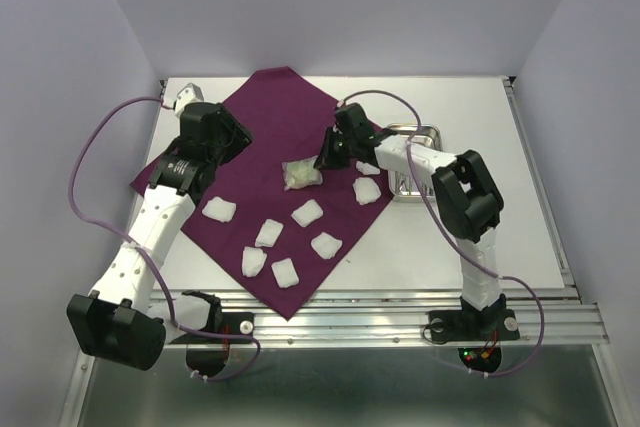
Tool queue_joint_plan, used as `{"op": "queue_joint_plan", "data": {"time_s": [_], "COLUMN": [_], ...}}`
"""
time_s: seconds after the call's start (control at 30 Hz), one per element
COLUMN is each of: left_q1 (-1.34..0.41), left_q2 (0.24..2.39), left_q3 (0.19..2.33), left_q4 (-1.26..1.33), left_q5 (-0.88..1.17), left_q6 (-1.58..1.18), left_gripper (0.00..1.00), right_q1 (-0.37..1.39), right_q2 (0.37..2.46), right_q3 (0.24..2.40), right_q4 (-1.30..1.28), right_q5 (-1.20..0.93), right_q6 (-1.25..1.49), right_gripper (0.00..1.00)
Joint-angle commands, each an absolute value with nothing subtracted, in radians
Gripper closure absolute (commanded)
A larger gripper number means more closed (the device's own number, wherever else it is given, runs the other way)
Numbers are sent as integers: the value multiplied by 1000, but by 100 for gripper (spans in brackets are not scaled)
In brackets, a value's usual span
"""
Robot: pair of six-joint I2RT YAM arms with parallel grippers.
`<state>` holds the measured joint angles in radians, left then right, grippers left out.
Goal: Prepare the surgical pack
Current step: Pick up the medical item from the surgical kit, then place the medical item in the container.
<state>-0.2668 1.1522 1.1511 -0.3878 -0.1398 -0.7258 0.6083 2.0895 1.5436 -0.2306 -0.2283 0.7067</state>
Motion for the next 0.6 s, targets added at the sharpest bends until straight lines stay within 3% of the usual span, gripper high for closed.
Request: {"op": "queue_joint_plan", "data": {"time_s": [0.0,0.23,0.57], "left_q1": [-258,-244,-242], "left_q2": [1114,1114,1129], "left_q3": [1144,1147,1152], "left_q4": [-385,-387,-382], "left_q5": [-160,-161,-146], "left_q6": [-701,-698,-706], "left_gripper": [45,45,45], "right_q1": [545,399,118], "right_q2": [2051,1991,1858], "right_q3": [1649,1720,1640], "right_q4": [-282,-452,-463], "right_q5": [-308,-382,-521], "right_q6": [545,339,304], "right_gripper": [92,99,99]}}
